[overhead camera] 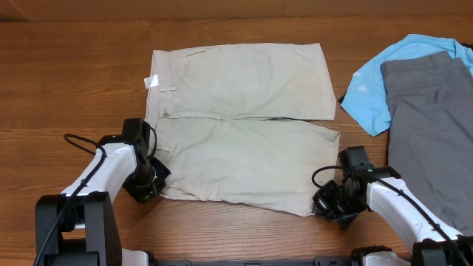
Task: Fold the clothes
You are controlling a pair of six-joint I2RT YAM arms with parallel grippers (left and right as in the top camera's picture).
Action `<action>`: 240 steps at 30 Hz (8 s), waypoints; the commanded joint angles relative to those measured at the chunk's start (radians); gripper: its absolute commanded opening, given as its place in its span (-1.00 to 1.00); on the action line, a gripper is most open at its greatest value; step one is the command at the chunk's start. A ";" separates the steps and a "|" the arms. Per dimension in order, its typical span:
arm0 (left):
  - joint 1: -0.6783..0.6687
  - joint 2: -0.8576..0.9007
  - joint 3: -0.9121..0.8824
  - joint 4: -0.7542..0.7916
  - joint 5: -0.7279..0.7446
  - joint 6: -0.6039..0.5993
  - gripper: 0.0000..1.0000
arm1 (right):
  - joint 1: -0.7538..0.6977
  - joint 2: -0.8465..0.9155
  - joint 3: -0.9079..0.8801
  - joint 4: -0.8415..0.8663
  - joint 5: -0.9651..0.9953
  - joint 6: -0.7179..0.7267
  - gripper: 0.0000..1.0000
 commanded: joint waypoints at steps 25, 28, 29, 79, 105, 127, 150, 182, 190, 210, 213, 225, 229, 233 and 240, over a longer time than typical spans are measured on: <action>-0.005 -0.431 0.114 -0.391 0.086 0.132 -0.92 | 0.003 0.003 0.638 -0.611 0.258 -0.180 -0.92; -0.006 -0.433 0.195 -0.428 0.087 0.146 -0.92 | 0.003 0.003 0.743 -0.628 0.250 -0.211 -0.92; -0.006 -0.433 0.224 -0.440 0.080 0.150 -0.92 | 0.003 0.003 0.780 -0.630 0.243 -0.229 -0.92; -0.005 -0.062 0.425 0.357 -0.105 0.098 -0.92 | 0.003 0.423 1.017 0.297 0.205 -0.442 -0.92; -0.013 0.300 0.425 0.723 -0.111 0.144 -0.91 | 0.004 0.688 1.017 0.606 0.228 -0.467 -0.92; -0.008 0.212 0.532 0.829 0.314 0.283 0.93 | -0.026 0.636 1.055 0.612 0.242 -0.519 1.00; -0.173 0.433 0.530 0.383 0.015 0.283 -0.82 | -0.021 0.760 1.046 0.061 0.205 -0.519 -0.92; -0.177 0.514 0.528 0.013 0.023 0.303 -0.91 | -0.022 0.764 0.642 -0.182 0.229 -0.323 -0.92; -0.254 0.500 0.528 -0.061 -0.018 0.301 -0.92 | -0.022 0.733 0.523 -0.200 0.201 -0.328 -0.92; -0.333 0.108 0.530 -0.006 -0.026 0.287 -0.92 | -0.024 0.251 0.606 -0.243 0.198 -0.441 -0.91; -0.333 0.131 0.529 0.046 -0.025 0.287 -0.81 | -0.024 0.248 0.610 -0.216 0.198 -0.441 -0.40; -0.333 0.309 0.529 0.299 -0.025 0.282 -0.92 | -0.024 0.248 0.609 -0.169 0.243 -0.441 0.12; -0.333 0.386 0.529 0.412 -0.065 0.283 -0.92 | -0.024 0.248 0.609 -0.159 0.243 -0.441 0.12; -0.332 0.455 0.529 0.546 -0.092 0.283 -0.91 | -0.023 0.248 0.604 -0.142 0.243 -0.441 0.12; -0.333 0.494 0.538 0.600 -0.082 0.317 -0.92 | -0.023 0.248 0.603 -0.132 0.243 -0.441 0.01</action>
